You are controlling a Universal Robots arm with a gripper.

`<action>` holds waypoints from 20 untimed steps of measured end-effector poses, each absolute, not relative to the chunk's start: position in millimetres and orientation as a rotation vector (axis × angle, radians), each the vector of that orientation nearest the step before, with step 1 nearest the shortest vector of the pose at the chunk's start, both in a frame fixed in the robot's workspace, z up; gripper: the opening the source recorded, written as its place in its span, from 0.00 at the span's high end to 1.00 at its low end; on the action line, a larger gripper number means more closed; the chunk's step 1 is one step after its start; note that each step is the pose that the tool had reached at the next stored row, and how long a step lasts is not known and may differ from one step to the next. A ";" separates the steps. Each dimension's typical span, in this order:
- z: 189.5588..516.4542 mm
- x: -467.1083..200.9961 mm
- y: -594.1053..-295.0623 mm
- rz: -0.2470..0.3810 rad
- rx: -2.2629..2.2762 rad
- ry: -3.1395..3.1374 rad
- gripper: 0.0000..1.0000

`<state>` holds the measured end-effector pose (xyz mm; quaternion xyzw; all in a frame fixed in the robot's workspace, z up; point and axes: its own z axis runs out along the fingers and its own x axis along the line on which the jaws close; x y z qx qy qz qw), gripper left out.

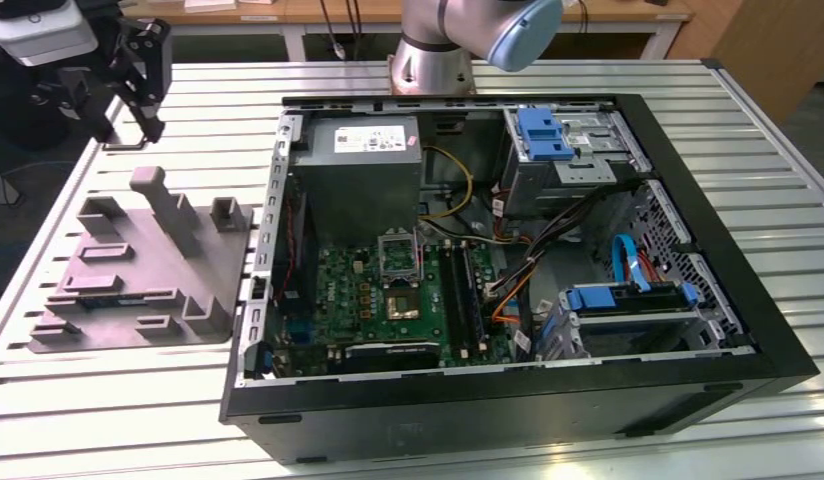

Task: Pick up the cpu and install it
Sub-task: 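Pick up the cpu and move it towards the insertion slot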

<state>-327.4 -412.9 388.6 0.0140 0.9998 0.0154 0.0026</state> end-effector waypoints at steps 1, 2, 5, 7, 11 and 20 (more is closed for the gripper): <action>388.6 -327.2 -412.9 0.048 0.044 3.136 0.53; 388.6 -327.0 -412.9 0.048 0.044 3.136 0.53; 388.6 -326.0 -412.9 0.047 0.044 3.136 0.53; 388.6 -325.7 -412.9 0.047 0.044 3.136 0.53; 388.6 -325.0 -412.9 0.047 0.044 3.136 0.53; 388.6 -323.2 -412.9 0.047 0.044 3.136 0.53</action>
